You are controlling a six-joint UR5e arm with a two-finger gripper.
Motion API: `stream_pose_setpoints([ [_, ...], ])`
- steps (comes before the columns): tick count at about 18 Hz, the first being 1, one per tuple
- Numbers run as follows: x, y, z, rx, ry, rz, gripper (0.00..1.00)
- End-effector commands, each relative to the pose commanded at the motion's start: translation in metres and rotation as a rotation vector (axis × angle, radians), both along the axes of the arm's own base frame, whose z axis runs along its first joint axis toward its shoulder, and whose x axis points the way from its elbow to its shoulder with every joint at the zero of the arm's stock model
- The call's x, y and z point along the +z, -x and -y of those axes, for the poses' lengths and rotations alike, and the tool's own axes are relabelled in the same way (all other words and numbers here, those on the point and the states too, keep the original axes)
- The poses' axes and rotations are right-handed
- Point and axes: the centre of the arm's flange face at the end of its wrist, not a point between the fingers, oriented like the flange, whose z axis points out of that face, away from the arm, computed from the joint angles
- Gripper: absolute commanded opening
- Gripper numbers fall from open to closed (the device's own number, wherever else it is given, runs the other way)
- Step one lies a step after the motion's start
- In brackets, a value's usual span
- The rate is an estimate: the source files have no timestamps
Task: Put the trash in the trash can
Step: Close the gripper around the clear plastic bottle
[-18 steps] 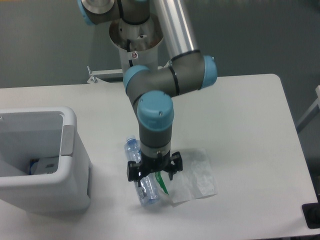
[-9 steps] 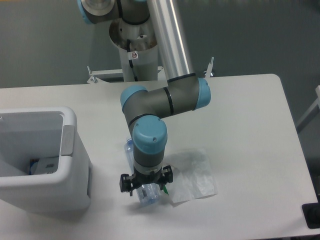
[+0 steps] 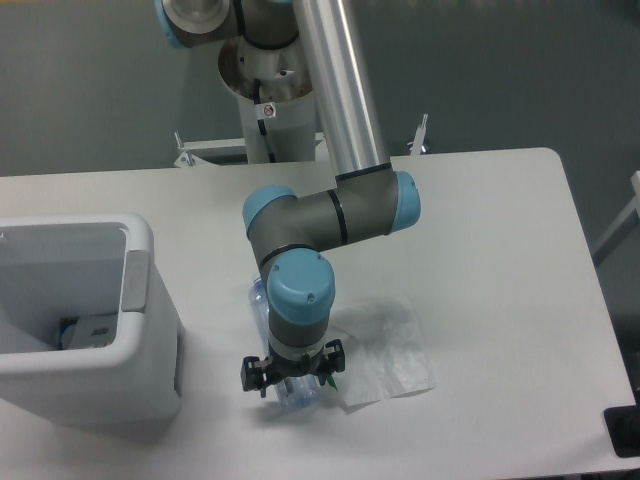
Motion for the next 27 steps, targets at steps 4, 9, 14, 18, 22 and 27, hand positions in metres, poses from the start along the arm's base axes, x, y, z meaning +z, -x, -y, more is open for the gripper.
stream_pose_setpoints([
  [4, -0.002, 0.000, 0.000, -0.002, 0.002, 0.002, 1.00],
  [9, -0.010, 0.003, -0.004, -0.001, 0.008, 0.005, 0.92],
  [14, -0.009, 0.003, -0.004, -0.006, 0.008, 0.002, 0.70],
  [18, -0.008, 0.004, -0.004, -0.006, 0.006, -0.001, 0.63],
  [22, -0.007, 0.004, -0.004, -0.009, 0.004, -0.004, 0.59],
  [27, 0.001, 0.003, -0.004, -0.012, -0.005, -0.010, 0.59],
])
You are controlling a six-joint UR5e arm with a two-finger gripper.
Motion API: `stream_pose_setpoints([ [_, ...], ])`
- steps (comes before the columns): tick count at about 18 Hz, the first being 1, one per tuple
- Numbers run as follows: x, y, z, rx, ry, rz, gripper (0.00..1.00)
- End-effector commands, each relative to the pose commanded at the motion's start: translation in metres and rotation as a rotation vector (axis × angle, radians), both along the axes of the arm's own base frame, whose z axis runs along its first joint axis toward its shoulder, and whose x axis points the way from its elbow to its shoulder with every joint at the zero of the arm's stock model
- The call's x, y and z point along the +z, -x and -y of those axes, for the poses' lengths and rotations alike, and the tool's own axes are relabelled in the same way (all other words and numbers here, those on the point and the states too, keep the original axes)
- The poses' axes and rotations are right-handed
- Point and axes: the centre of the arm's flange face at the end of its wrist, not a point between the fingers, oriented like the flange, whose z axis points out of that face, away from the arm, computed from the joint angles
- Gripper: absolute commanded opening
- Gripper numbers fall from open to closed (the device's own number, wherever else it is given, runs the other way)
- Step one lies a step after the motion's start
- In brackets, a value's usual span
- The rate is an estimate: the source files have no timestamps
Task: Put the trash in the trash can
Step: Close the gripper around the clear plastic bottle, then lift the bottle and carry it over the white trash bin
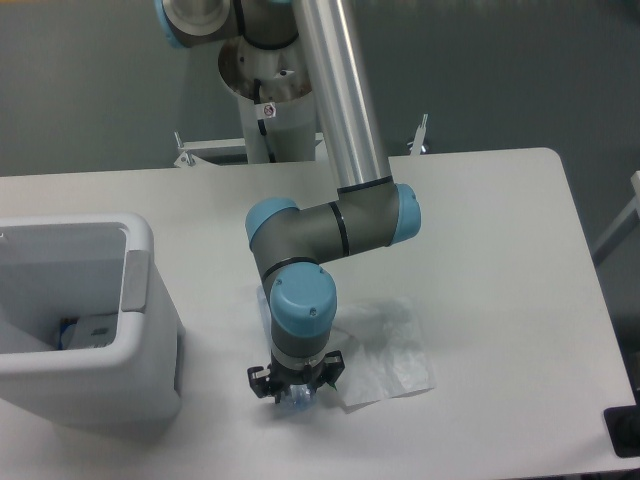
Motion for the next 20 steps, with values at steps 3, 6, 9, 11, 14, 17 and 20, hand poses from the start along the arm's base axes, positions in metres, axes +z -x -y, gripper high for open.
stream_pose_setpoints([
  [3, 0.026, 0.000, 0.000, -0.002, -0.032, -0.026, 0.59],
  [6, 0.102, 0.006, -0.003, -0.010, -0.129, -0.112, 0.59],
  [9, 0.193, 0.030, 0.005, 0.016, -0.272, -0.254, 0.59],
  [11, 0.248, 0.038, 0.016, 0.043, -0.361, -0.341, 0.59],
  [14, 0.324, 0.033, 0.027, 0.076, -0.476, -0.435, 0.59],
  [17, 0.376, 0.026, 0.036, 0.134, -0.559, -0.470, 0.59],
  [20, 0.401, 0.009, 0.042, 0.139, -0.597, -0.482, 0.59],
])
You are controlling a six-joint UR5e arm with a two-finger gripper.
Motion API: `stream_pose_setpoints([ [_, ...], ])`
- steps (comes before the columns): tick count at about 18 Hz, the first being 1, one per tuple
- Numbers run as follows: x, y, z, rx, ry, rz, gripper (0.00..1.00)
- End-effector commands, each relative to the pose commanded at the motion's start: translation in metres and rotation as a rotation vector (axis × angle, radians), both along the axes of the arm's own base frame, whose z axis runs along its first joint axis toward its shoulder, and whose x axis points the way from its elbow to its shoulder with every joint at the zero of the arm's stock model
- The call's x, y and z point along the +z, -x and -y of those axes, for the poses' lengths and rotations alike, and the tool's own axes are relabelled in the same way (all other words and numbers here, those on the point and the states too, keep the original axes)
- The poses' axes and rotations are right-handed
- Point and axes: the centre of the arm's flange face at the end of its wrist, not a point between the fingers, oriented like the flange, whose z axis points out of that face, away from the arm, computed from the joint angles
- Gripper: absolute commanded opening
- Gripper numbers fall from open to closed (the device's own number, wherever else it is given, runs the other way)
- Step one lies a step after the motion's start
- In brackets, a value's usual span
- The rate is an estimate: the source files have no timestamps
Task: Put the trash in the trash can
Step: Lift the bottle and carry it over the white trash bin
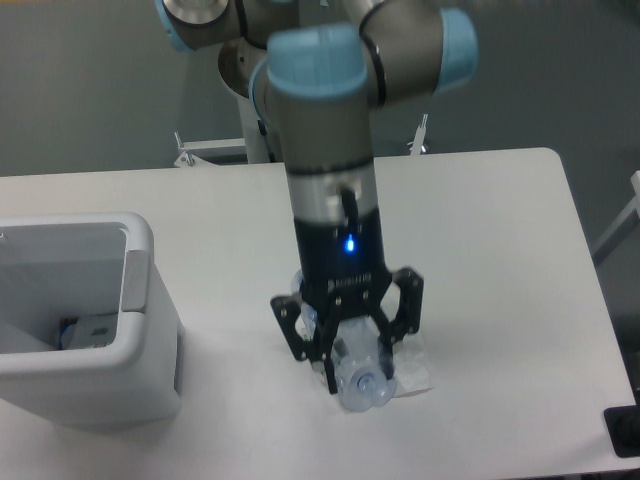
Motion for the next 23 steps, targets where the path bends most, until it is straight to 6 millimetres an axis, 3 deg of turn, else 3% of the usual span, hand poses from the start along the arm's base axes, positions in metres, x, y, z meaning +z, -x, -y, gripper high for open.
stream_pose_setpoints([
  [1, 0.008, -0.009, -0.001, -0.010, -0.009, -0.008, 0.59],
  [4, 0.026, -0.062, -0.011, -0.076, -0.032, -0.021, 0.59],
  [7, 0.039, -0.086, -0.016, -0.099, -0.056, -0.023, 0.59],
  [9, 0.037, -0.098, -0.022, -0.118, -0.056, -0.017, 0.59],
  [15, 0.027, -0.174, -0.054, -0.206, -0.066, 0.038, 0.59],
  [18, 0.017, -0.198, -0.068, -0.241, -0.058, 0.061, 0.60],
  [23, -0.009, -0.217, -0.090, -0.279, -0.024, 0.086, 0.60],
])
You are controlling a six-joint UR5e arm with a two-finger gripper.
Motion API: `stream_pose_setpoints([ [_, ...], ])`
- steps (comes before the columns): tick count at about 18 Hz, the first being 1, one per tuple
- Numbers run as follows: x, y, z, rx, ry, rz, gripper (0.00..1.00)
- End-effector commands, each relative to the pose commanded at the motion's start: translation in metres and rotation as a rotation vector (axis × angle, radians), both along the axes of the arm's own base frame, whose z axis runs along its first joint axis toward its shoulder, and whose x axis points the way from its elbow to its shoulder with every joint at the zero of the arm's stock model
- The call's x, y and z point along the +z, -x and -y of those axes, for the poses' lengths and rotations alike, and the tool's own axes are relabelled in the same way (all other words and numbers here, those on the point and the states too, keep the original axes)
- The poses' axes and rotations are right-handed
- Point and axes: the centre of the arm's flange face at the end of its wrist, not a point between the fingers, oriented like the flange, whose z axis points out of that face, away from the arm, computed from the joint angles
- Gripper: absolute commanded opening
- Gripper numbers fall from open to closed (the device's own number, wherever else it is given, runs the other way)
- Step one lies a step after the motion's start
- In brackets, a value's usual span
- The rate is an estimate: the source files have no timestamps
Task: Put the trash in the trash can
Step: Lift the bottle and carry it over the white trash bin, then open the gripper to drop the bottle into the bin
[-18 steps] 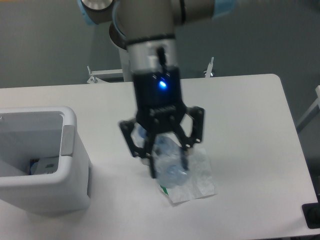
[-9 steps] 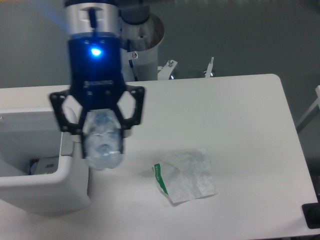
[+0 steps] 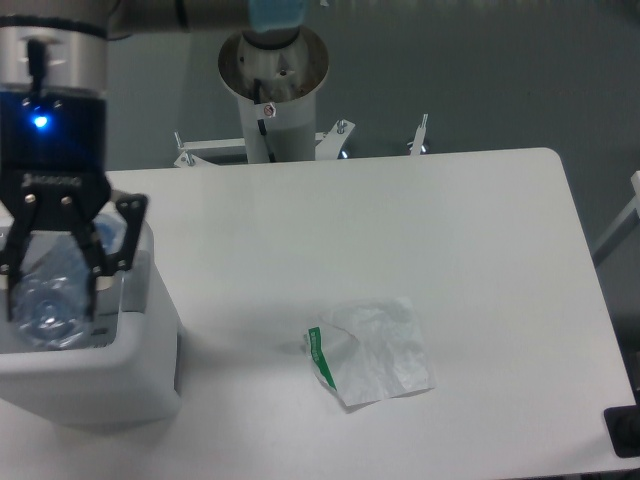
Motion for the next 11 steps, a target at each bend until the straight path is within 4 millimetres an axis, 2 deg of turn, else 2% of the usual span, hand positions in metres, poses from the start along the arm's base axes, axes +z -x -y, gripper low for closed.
stream_pose_setpoints([
  [4, -0.019, -0.013, -0.012, -0.027, 0.028, 0.011, 0.72],
  [7, -0.032, -0.017, -0.012, -0.030, 0.052, 0.022, 0.73],
  [8, -0.039, -0.017, -0.010, -0.029, 0.066, 0.025, 0.77],
  [9, -0.041, -0.018, -0.007, -0.030, 0.071, 0.024, 0.87],
  [11, -0.040, -0.019, -0.003, -0.030, 0.074, 0.021, 0.99],
])
